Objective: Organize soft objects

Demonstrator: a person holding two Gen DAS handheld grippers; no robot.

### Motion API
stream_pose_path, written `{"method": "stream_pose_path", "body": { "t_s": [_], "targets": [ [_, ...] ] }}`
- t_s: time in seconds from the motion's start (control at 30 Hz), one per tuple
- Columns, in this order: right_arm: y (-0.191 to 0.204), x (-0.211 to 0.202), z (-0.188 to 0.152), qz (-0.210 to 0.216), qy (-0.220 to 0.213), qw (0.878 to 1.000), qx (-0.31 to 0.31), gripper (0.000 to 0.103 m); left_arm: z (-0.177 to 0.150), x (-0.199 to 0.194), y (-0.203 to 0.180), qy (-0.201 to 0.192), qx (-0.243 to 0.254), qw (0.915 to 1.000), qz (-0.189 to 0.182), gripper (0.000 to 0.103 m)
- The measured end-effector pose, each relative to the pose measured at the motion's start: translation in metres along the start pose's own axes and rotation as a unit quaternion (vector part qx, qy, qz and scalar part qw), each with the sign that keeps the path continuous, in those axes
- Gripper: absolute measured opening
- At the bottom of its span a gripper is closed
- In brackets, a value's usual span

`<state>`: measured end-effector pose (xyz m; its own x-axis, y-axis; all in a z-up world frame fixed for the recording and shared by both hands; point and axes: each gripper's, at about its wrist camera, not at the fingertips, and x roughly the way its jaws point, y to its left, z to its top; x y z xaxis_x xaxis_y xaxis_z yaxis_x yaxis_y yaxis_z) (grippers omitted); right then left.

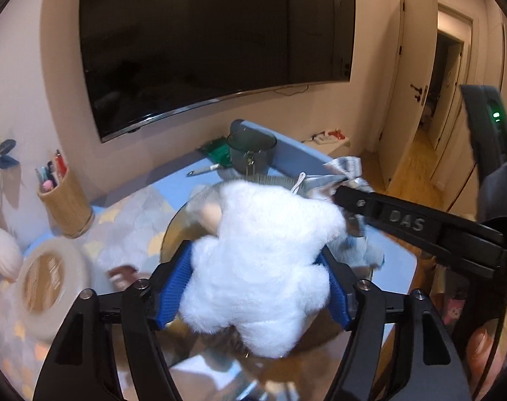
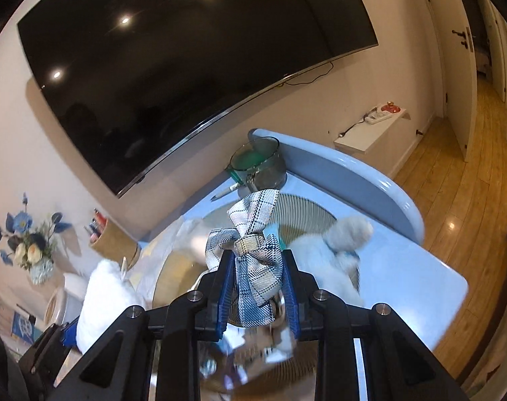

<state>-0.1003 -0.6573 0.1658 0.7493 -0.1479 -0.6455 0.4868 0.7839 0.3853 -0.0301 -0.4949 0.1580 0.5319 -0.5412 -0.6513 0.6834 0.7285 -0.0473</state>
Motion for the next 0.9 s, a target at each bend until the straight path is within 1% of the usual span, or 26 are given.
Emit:
{"method": "stream_pose_path", "body": {
  "t_s": [0.03, 0.07, 0.1, 0.13, 0.17, 0.23, 0.3, 0.37, 0.43, 0.5, 0.57, 0.63, 0.7, 0.77, 0.8, 0.83, 0.87, 0.9],
  "targets": [
    [0.000, 0.006, 0.004, 0.007, 0.002, 1.000, 0.002, 0.027, 0.003, 0.003, 0.002, 0.002, -0.004, 1.0000, -0.006, 0.078],
    [-0.001, 0.013, 0.008, 0.020, 0.007, 1.000, 0.004, 0.030, 0.005, 0.007, 0.002, 0.006, -0.006, 0.9999, -0.009, 0.080],
    [-0.003, 0.019, 0.011, 0.027, 0.012, 1.000, 0.008, 0.042, 0.005, 0.010, 0.001, 0.009, -0.006, 0.9999, -0.007, 0.080],
    [-0.005, 0.022, 0.012, 0.031, 0.017, 0.999, 0.010, 0.057, 0.005, 0.012, -0.001, 0.011, -0.004, 0.9999, -0.009, 0.080],
    [-0.009, 0.024, 0.011, 0.027, 0.018, 0.999, 0.010, 0.061, 0.004, 0.012, -0.002, 0.012, -0.003, 0.9998, -0.014, 0.080],
    [-0.014, 0.022, 0.008, 0.010, 0.017, 1.000, 0.009, 0.062, 0.000, 0.005, -0.003, 0.010, -0.004, 0.9995, -0.030, 0.080],
    [-0.021, 0.016, 0.005, 0.012, 0.016, 1.000, 0.018, 0.062, -0.004, -0.008, -0.004, 0.000, -0.008, 0.9991, -0.041, 0.080],
    [-0.024, 0.004, 0.001, 0.018, 0.010, 0.999, 0.024, 0.062, -0.007, -0.024, -0.003, -0.012, -0.013, 0.9978, -0.064, 0.080],
    [-0.022, -0.009, -0.003, 0.013, 0.001, 1.000, 0.017, 0.062, -0.012, -0.048, 0.000, -0.033, -0.017, 0.9956, -0.087, 0.080],
    [-0.015, -0.022, -0.010, 0.000, -0.003, 1.000, -0.001, 0.062, -0.018, -0.077, 0.005, -0.063, -0.018, 0.9939, -0.088, 0.080],
    [-0.005, -0.036, -0.020, -0.017, -0.004, 1.000, -0.024, 0.062, -0.023, -0.100, 0.012, -0.081, -0.021, 0.9927, -0.086, 0.080],
    [0.004, -0.047, -0.032, -0.030, -0.006, 0.999, -0.043, 0.062, -0.031, -0.125, 0.026, -0.090, -0.030, 0.9923, -0.080, 0.080],
    [0.017, -0.057, -0.049, -0.035, 0.002, 0.997, -0.069, 0.062, -0.040, -0.147, 0.042, -0.098, -0.030, 0.9924, -0.068, 0.080],
    [0.029, -0.064, -0.069, -0.026, 0.019, 0.995, -0.092, 0.062, -0.051, -0.173, 0.058, -0.121, -0.015, 0.9921, -0.029, 0.081],
    [0.037, -0.065, -0.082, -0.011, 0.038, 0.993, -0.108, 0.062, -0.058, -0.188, 0.066, -0.136, -0.007, 0.9906, -0.007, 0.081],
    [0.046, -0.065, -0.097, 0.008, 0.058, 0.990, -0.125, 0.062, -0.067, -0.202, 0.077, -0.149, 0.002, 0.9886, 0.018, 0.083],
    [0.052, -0.064, -0.107, 0.017, 0.069, 0.988, -0.135, 0.062, -0.074, -0.212, 0.086, -0.156, 0.006, 0.9870, 0.039, 0.086],
    [0.062, -0.063, -0.119, 0.027, 0.082, 0.985, -0.149, 0.062, -0.082, -0.224, 0.095, -0.162, 0.009, 0.9849, 0.061, 0.086]
  ]
}}
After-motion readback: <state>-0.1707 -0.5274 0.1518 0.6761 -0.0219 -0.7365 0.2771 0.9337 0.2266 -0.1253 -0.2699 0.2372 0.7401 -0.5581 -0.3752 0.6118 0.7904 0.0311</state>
